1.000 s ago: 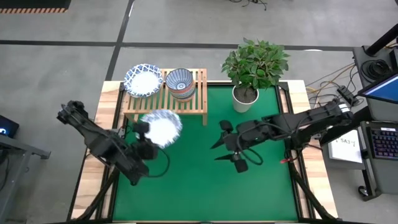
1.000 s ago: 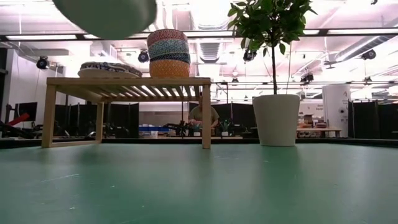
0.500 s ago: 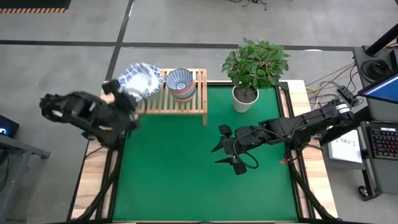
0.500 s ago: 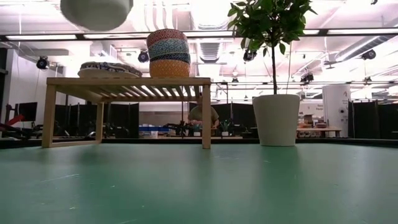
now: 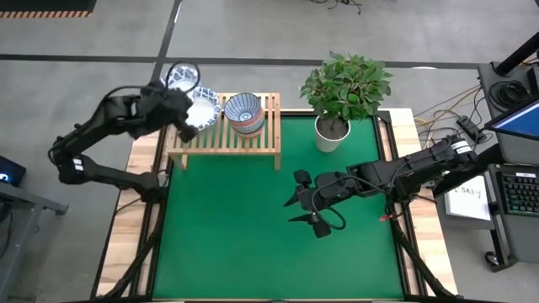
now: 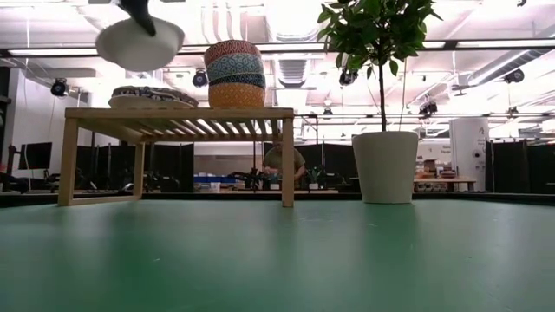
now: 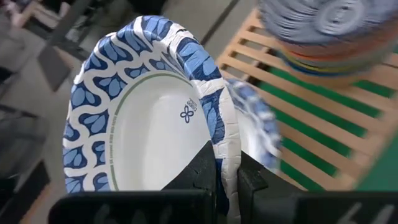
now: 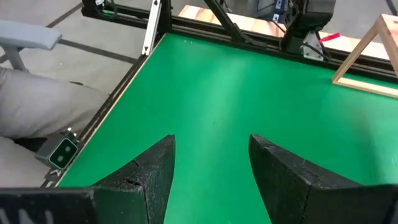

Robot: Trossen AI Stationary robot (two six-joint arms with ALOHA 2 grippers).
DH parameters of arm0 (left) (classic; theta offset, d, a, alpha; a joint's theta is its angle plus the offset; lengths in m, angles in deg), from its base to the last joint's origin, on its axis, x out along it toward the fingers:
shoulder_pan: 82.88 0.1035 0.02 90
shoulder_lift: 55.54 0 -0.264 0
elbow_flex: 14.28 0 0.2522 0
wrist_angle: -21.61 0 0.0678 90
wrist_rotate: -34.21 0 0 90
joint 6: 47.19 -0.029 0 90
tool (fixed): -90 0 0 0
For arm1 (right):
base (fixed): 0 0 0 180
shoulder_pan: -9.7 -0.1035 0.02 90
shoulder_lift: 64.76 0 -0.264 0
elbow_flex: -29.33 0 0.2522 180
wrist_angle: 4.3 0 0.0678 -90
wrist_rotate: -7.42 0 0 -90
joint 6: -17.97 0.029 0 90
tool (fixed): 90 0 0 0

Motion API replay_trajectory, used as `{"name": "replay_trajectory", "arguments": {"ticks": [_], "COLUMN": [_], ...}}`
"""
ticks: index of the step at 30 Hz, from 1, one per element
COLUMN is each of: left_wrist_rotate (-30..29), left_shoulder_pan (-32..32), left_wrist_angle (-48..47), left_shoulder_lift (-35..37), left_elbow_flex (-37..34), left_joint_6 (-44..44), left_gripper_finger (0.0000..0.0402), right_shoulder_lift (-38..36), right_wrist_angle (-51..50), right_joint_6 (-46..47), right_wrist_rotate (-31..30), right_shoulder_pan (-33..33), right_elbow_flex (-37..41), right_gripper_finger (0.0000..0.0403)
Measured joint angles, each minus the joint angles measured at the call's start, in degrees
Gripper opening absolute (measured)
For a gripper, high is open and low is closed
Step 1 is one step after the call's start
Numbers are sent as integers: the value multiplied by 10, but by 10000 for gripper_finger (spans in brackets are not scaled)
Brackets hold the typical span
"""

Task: Place and stack bowls onto a shelf
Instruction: Stack the white bowl on top of the other white bowl on the shelf, then return to Home Position

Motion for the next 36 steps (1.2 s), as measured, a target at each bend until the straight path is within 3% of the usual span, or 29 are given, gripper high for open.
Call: {"name": "replay_trajectory", "arguments": {"ticks": [6,13,26,30,36], "left_wrist_rotate": [17,19,21,85,243], "left_shoulder_pan": [67,82,81,78,69], "left_wrist_angle": [47,47,41,29,27], "left_shoulder_lift": [-49,-101,-125,-105,-57], "left_elbow_flex": [-15,-29,-29,-25,-28], "left_joint_6": [-37,-41,-24,1,79], "left_gripper_finger": [0,13,131,160,180], "right_shoulder_lift": [0,0,0,0,0], "right_wrist_angle": [2,1,1,2,46], "right_joint_6": [0,7,17,25,31], "right_wrist_rotate": [0,0,0,0,0], "right_shoulder_pan": [0,0,0,0,0], "right_elbow_flex": [1,5,16,27,59], "right_gripper_finger": [194,194,194,194,194]}}
